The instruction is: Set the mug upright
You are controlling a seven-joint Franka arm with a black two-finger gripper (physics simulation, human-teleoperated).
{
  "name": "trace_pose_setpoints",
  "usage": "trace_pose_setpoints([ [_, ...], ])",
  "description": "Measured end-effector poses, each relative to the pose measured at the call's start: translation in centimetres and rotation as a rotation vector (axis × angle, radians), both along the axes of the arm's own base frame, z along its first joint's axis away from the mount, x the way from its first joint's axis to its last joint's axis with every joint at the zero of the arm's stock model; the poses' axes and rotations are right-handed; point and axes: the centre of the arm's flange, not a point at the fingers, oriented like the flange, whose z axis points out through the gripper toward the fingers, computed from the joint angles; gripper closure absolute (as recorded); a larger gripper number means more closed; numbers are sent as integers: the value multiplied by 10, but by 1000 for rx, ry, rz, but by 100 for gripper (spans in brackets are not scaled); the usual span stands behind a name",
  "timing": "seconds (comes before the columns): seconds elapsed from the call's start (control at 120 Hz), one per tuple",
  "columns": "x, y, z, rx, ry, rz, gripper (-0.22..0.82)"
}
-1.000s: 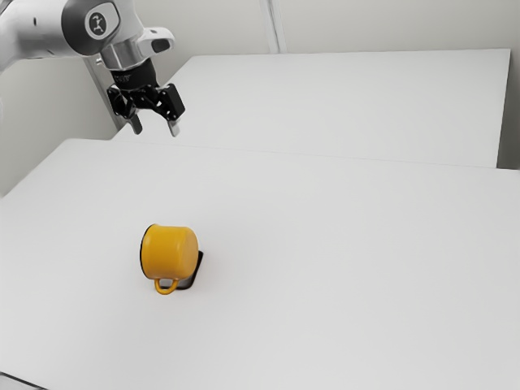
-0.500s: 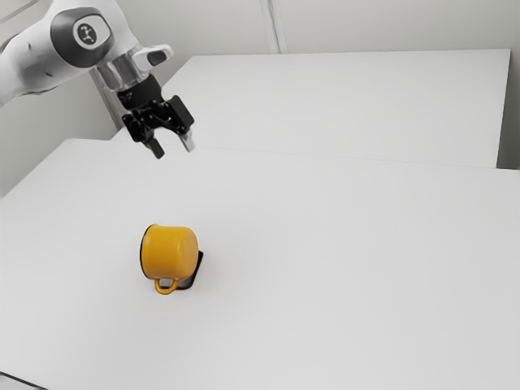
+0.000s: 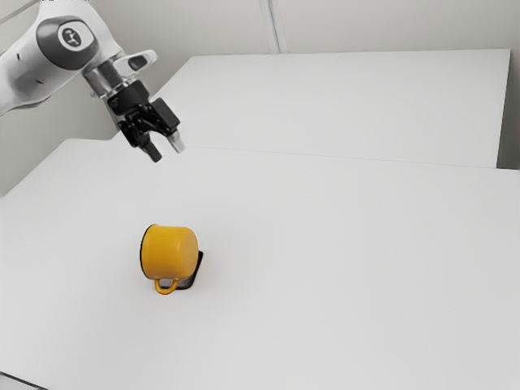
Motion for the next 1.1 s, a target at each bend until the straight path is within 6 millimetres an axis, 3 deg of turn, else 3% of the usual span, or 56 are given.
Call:
trace_pose_setpoints([
  [0.092, 1, 37, -11, -23, 6, 45, 0],
  [0.233, -17, 158, -33, -82, 13, 230, 0],
  [0.3, -24, 187, -46, -105, 20, 269, 0],
  [0.458, -6, 188, -89, -178, 44, 231, 0],
  [0.567, -5, 204, -117, -227, 50, 240, 0],
  [0.65, -17, 208, -141, -287, 62, 261, 0],
  [0.775, -46, 191, -159, -381, 43, 300, 0],
  [1.0, -57, 193, -209, -485, 19, 351, 0],
  [1.1, -65, 184, -230, -561, 18, 362, 0],
])
